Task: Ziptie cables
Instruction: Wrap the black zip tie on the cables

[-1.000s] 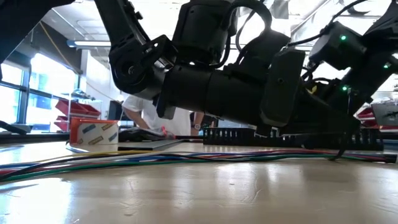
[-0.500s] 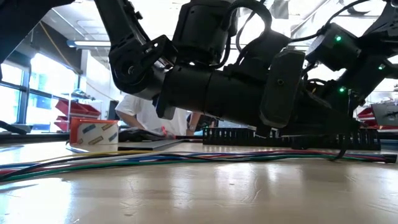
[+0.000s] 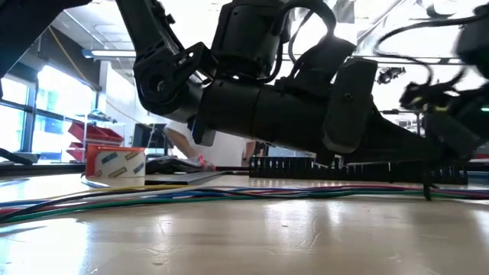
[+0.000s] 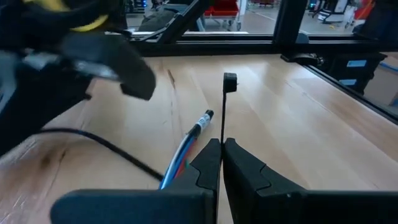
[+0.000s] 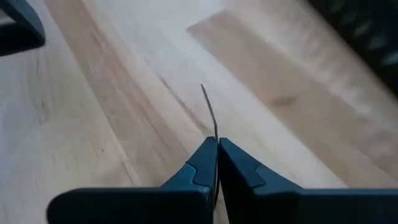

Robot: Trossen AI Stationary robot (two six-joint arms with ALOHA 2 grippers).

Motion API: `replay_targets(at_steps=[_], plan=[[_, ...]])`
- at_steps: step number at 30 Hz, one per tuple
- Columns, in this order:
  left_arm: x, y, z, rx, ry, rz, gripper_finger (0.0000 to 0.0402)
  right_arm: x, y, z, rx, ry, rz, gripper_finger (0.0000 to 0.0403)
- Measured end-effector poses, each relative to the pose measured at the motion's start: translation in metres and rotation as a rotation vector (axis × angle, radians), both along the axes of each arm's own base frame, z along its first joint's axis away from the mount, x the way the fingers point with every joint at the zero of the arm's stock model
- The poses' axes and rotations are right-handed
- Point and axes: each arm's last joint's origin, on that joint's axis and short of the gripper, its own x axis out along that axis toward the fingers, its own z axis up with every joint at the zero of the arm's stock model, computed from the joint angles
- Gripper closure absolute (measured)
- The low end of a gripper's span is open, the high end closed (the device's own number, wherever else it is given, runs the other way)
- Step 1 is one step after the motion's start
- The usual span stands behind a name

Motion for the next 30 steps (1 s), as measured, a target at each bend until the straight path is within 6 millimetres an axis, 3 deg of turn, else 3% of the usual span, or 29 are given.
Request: replay_targets(at_steps=[7,14,23,30], plan=[[0.001,0.0,0.007,-0.051,-0.062,0.0,0.0401,-0.015,0.018,0.006,-0.237,-0.232,-0.037,0.0403],[0.004,-0.005,0.013,-0.08,-0.076,-0.045,0.0401,-0.011,0.02,0.005,-0.288,-0.262,-0.048,0.0403],[0.003,-0.006,-0.002,-0.004,0.16,0.029,0.0401,0.009,0.032,-0.015,-0.3,-0.278,0.037,0.0403],[-0.014,-0.019,0.026,0.187,0.304,0.132,0.0401,0.025,0.025,-0.024,-0.306,-0.309,0.037,0.0403]])
